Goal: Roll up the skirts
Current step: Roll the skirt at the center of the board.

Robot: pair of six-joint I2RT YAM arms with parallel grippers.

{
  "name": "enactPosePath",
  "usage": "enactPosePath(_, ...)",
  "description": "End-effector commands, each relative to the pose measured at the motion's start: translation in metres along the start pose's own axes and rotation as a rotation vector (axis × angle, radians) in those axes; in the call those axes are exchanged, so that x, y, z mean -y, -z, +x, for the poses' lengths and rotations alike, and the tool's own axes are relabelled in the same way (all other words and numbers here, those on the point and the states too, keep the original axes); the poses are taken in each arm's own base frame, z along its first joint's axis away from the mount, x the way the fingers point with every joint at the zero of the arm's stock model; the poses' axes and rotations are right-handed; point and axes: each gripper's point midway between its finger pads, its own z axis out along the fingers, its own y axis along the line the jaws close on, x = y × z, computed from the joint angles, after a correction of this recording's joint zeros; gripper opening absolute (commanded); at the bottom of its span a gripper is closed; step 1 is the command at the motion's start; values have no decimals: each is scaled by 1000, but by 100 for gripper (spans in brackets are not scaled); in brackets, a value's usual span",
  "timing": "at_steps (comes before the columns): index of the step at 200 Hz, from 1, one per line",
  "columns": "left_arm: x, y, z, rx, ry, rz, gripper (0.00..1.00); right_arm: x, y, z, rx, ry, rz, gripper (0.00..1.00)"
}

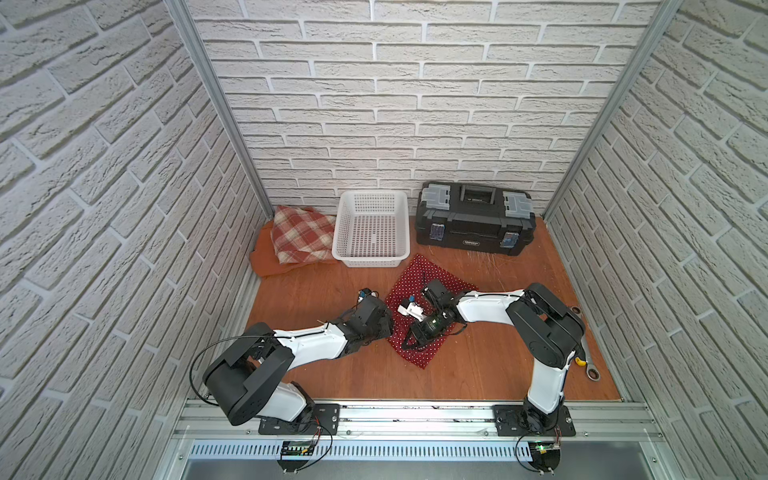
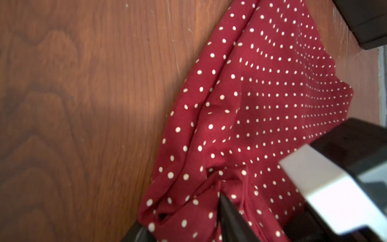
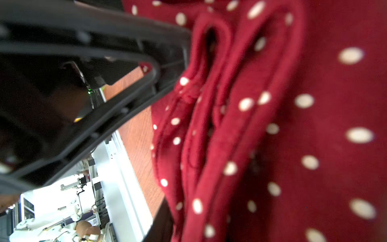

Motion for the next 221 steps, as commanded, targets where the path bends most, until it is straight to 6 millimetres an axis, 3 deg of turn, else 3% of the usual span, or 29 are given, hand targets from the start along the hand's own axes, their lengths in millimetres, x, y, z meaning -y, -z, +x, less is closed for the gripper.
enactPosePath(1, -8, -5, 3, -9, -32, -26, 33, 15, 7, 10, 3, -38, 95, 29)
enactPosePath(8, -7, -5, 2, -6, -35, -23, 26, 16, 9, 11, 8, -40, 109, 31)
enactPosePath(20, -7, -6, 2, -5, -37, -24, 5, 19, 15, 13, 19, -43, 154, 34)
enactPosePath(27, -7, -7, 2, -4, -40, -25, 0, 19, 20, 14, 28, -41, 176, 35)
enactPosePath(65, -2, -3, 0, 5, -53, -15, 0, 31, 50, 20, 76, -9, 398, 43)
enactPosePath(99, 4, 0, 0, 3, -68, -6, 0, 37, 51, 24, 60, 17, 487, 44)
enactPosePath(133, 10, 4, 0, 0, -52, -6, 0, 10, 74, 17, 146, 125, 574, 44)
enactPosePath(162, 10, 10, -2, 10, -28, -4, 0, -20, 105, 22, 265, 326, 792, 46)
enactPosePath(199, 15, 15, -2, 0, -15, 13, 0, -47, 82, 46, 288, 532, 834, 49)
enactPosePath(221, 11, 15, 1, -11, -11, -2, 0, -52, 65, 53, 279, 657, 926, 53)
